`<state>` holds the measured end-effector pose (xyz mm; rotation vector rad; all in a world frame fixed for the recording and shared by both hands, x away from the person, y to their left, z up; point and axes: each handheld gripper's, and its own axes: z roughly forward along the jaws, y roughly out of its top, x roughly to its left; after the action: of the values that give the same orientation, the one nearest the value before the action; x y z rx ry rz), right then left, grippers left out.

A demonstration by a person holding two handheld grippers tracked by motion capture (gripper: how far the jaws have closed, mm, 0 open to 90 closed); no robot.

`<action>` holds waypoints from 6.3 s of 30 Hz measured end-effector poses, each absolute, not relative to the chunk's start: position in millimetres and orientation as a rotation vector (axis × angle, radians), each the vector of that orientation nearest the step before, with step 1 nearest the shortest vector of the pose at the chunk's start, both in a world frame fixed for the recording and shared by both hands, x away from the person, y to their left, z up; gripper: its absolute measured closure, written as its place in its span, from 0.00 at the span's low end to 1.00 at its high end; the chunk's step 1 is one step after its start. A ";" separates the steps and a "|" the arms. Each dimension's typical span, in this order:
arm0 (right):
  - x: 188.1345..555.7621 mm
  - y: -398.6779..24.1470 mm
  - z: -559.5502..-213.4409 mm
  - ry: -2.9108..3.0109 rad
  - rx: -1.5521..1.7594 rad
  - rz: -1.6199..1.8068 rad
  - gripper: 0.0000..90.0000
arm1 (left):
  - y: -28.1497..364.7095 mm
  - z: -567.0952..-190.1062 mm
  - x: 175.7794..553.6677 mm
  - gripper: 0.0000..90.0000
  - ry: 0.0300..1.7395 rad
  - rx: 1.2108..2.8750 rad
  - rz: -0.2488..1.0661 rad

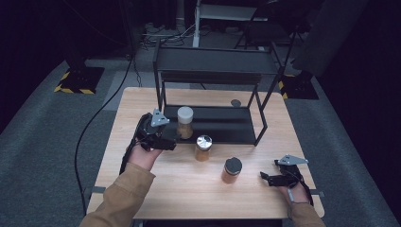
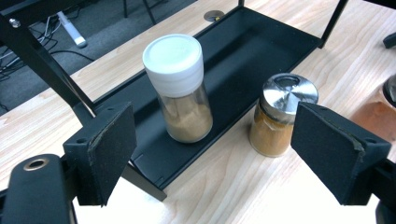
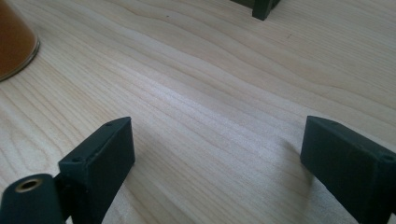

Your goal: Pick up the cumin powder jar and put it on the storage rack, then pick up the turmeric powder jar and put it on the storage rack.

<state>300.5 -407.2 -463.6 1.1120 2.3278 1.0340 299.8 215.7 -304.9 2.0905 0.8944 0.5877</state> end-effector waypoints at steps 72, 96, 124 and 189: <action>300.3 -406.9 -463.5 2.333 1.107 1.033 0.09 | 227.7 -434.6 285.0 0.13 1.077 2.262 0.390; 300.3 -406.4 -463.5 2.332 1.110 1.032 0.09 | 241.2 -456.9 281.7 0.00 1.003 2.201 0.403; 292.9 -393.3 -429.6 2.322 1.042 1.099 0.07 | 242.0 -457.1 284.4 0.00 1.003 2.198 0.402; 344.7 -284.3 -364.6 2.477 0.729 1.251 0.07 | 241.6 -457.2 282.8 0.00 1.007 2.196 0.403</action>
<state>344.7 -284.3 -364.6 0.7290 2.4765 1.2513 282.8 241.6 -457.2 2.1958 1.0074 0.4033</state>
